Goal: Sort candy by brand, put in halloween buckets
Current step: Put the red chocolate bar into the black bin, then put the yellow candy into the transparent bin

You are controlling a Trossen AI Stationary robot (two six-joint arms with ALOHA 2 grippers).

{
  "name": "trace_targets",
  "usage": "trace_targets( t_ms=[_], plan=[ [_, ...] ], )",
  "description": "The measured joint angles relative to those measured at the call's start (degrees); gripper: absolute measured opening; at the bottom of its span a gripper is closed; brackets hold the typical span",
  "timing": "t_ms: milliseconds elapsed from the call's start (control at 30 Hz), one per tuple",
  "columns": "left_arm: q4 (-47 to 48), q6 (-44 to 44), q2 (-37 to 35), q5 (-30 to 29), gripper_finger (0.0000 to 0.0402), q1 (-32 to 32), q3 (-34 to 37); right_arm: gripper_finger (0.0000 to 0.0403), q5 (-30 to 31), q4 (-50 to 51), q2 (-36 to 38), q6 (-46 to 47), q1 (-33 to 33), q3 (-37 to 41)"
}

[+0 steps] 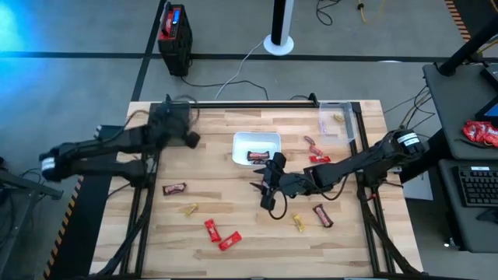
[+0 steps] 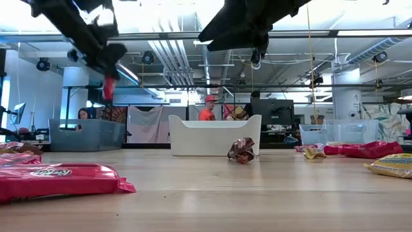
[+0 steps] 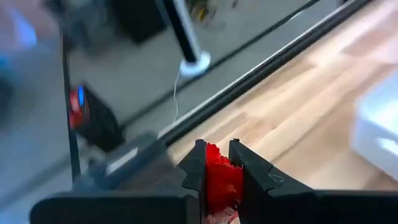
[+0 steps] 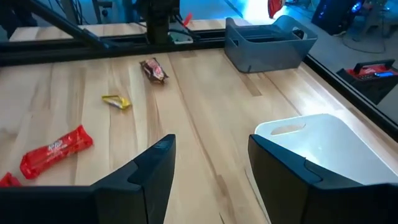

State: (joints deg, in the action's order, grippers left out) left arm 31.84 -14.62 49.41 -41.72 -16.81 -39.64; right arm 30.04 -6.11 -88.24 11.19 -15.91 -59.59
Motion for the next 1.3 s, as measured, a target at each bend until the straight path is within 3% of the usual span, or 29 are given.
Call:
trace_targets(
  t_ms=[133, 300, 467, 833, 967, 1167, 1300],
  plan=[
    [1.0, 0.3, 1.8, 9.6, 0.0032, -12.9, 0.0, 0.0196, 0.0, -0.1, -0.3, 0.8, 0.1, 0.0],
    [1.9, 3.8, 5.3, 11.8, 0.0032, -24.0, 0.0, 0.0196, 0.0, -0.1, -0.4, 1.0, 0.1, 0.0],
    [1.8, 3.8, 8.7, 12.7, 0.0048, -28.0, 0.0, 0.0196, 0.0, -0.1, -0.4, 0.9, 0.1, 0.0],
    [1.5, 4.0, 10.7, 10.5, 0.0160, -27.7, 0.0, 0.0196, 0.0, 2.5, -0.4, 7.0, 0.6, 0.0],
    [1.4, 5.0, 8.6, 14.5, 0.0179, -25.2, 0.0, 0.0196, 0.0, 6.5, -0.4, 14.6, 1.4, 0.0],
    [1.1, 4.9, 3.4, 19.2, 0.0180, -13.9, 0.0, 0.0196, -0.3, 17.6, 0.2, 27.1, 1.5, -1.2],
    [-0.5, 4.4, 0.7, 19.4, 0.0175, -1.5, 0.0, 0.0196, -1.1, 34.0, 0.6, 38.9, 1.6, -4.8]
  ],
)
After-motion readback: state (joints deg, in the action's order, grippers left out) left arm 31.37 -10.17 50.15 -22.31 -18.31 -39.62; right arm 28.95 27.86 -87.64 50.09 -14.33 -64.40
